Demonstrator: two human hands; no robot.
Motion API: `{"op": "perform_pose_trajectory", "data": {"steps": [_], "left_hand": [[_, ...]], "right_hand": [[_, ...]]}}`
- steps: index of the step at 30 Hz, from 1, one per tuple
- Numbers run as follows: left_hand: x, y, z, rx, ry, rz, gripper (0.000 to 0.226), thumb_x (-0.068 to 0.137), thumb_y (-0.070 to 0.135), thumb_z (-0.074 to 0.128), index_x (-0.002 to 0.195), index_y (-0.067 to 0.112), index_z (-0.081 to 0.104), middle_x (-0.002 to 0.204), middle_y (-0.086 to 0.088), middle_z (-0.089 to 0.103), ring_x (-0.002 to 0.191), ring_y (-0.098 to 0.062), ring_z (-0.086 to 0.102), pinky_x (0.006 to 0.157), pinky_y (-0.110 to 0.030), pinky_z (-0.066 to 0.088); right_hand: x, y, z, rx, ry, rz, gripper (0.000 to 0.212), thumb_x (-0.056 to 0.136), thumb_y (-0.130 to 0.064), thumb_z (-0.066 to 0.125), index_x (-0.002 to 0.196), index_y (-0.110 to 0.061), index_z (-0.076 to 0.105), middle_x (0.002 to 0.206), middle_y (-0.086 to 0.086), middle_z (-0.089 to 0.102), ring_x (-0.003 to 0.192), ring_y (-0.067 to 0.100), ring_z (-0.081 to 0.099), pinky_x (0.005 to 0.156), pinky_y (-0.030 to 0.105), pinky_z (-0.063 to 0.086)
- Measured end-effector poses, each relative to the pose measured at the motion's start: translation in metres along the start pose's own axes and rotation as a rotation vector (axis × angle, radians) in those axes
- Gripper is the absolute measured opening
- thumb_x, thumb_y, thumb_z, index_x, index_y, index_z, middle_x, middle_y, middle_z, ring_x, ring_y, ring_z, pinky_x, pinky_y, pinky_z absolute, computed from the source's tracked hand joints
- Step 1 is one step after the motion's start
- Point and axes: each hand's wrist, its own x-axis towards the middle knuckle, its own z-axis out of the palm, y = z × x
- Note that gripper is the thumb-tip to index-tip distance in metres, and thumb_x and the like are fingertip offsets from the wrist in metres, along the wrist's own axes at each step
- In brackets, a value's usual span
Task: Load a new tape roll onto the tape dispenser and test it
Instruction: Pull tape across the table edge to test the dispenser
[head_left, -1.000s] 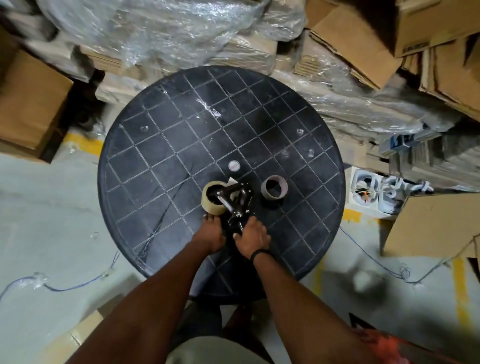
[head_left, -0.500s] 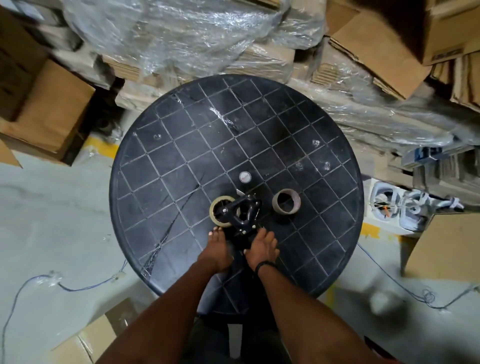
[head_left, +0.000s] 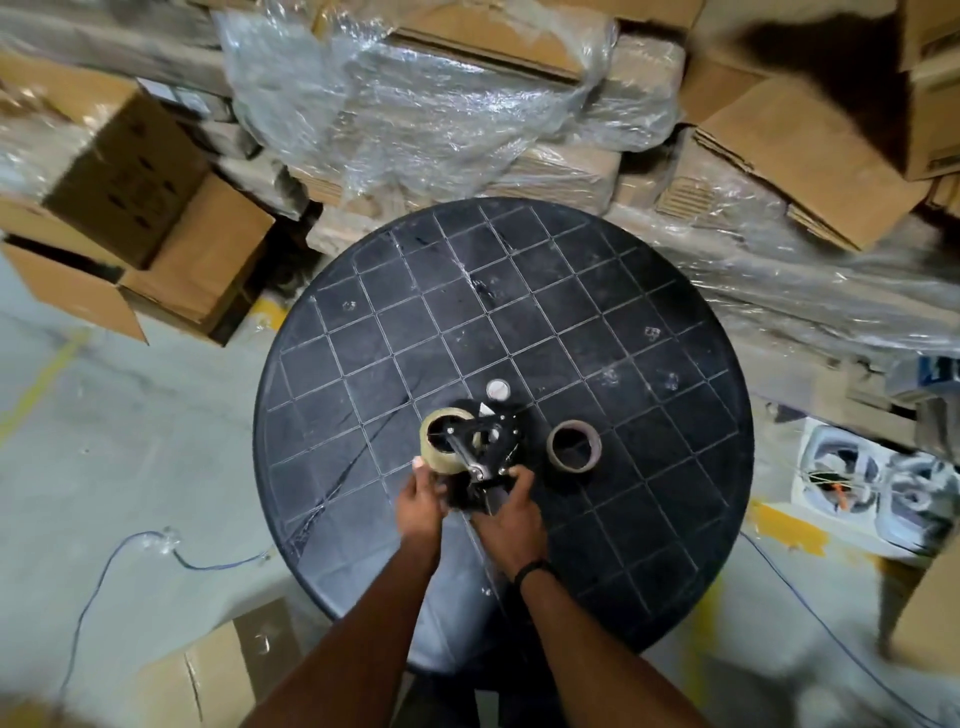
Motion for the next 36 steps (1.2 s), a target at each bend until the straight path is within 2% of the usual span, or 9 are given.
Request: {"op": "perform_pose_trajectory", "data": {"steps": [3,8,13,15,18,21,24,30,36], "left_hand": [[-0.002,0.014,-0.002,-0.078,0.09,-0.04,0.031,0.1,0.053,0.048,0.101,0.023,0.058,0.082,0.001,0.056,0.065,-0.01,0.052,0.052,-0.023,0.041],[-0.007,0.044,0.009,0.051,-0.115,-0.141,0.052,0.092,0.061,0.057,0.127,0.022,0.058,0.124,-0.004,0.059,0.111,-0.023,0.057,0.101,-0.046,0.046],[-0.009,0.064,0.014,0.159,-0.205,-0.136,0.025,0.086,0.034,0.076,0.096,0.011,0.072,0.081,-0.006,0.069,0.077,-0.025,0.06,0.072,-0.035,0.053],[-0.005,0.066,0.015,0.275,-0.216,-0.068,0.018,0.084,0.019,0.078,0.093,0.004,0.074,0.065,-0.002,0.067,0.059,-0.017,0.058,0.056,-0.025,0.047],[-0.002,0.064,0.017,0.497,-0.219,-0.005,0.02,0.08,0.022,0.083,0.087,0.004,0.078,0.063,-0.003,0.07,0.058,-0.017,0.062,0.059,-0.027,0.051],[-0.003,0.057,0.023,0.787,-0.082,0.076,0.032,0.077,0.049,0.08,0.08,0.017,0.081,0.063,0.0,0.071,0.06,-0.016,0.063,0.06,-0.023,0.047],[-0.013,0.057,0.029,1.104,0.059,0.111,0.046,0.077,0.061,0.069,0.073,0.015,0.075,0.067,-0.002,0.066,0.066,-0.022,0.061,0.056,-0.024,0.04],[-0.003,0.046,0.031,1.046,0.04,0.045,0.046,0.078,0.051,0.069,0.058,0.01,0.065,0.07,-0.008,0.067,0.073,-0.026,0.068,0.059,-0.024,0.043],[0.009,0.033,0.018,0.951,-0.075,0.028,0.047,0.084,0.056,0.059,0.072,0.015,0.078,0.074,-0.011,0.075,0.077,-0.026,0.073,0.076,-0.03,0.058]], "right_hand": [[-0.002,-0.007,-0.025,0.241,-0.088,0.04,0.066,0.065,-0.019,0.08,0.115,-0.033,0.039,0.1,0.002,0.073,0.078,0.014,0.069,0.066,0.023,0.053],[-0.004,-0.009,-0.068,0.789,-0.512,0.289,0.047,0.083,0.002,0.062,0.122,-0.013,0.041,0.101,0.025,0.074,0.057,0.018,0.056,0.042,0.022,0.037],[-0.001,0.022,-0.093,0.93,-0.753,0.458,0.042,0.082,-0.018,0.061,0.123,-0.009,0.063,0.11,0.017,0.071,0.069,0.017,0.061,0.045,0.018,0.042],[0.002,0.029,-0.094,0.796,-0.74,0.451,0.04,0.076,-0.026,0.064,0.109,-0.004,0.069,0.094,0.015,0.071,0.07,0.021,0.059,0.048,0.024,0.044],[0.007,0.029,-0.091,0.507,-0.563,0.292,0.041,0.057,-0.016,0.079,0.093,-0.002,0.066,0.074,0.011,0.071,0.06,0.019,0.063,0.05,0.027,0.049],[0.016,0.029,-0.079,0.334,-0.392,0.123,0.072,0.065,0.0,0.089,0.126,-0.009,0.052,0.114,0.01,0.071,0.096,0.017,0.067,0.081,0.023,0.055],[0.023,0.03,-0.072,0.011,-0.298,0.005,0.087,0.062,-0.018,0.092,0.131,-0.024,0.039,0.113,0.0,0.067,0.101,0.021,0.066,0.085,0.029,0.05],[0.032,0.046,-0.057,-0.18,-0.184,-0.103,0.065,0.065,-0.025,0.073,0.121,-0.036,0.042,0.11,0.007,0.07,0.101,0.033,0.067,0.081,0.043,0.056],[0.04,0.046,-0.051,-0.27,-0.149,-0.128,0.066,0.064,-0.019,0.074,0.122,-0.03,0.044,0.114,0.005,0.066,0.106,0.029,0.062,0.09,0.047,0.055]]}}
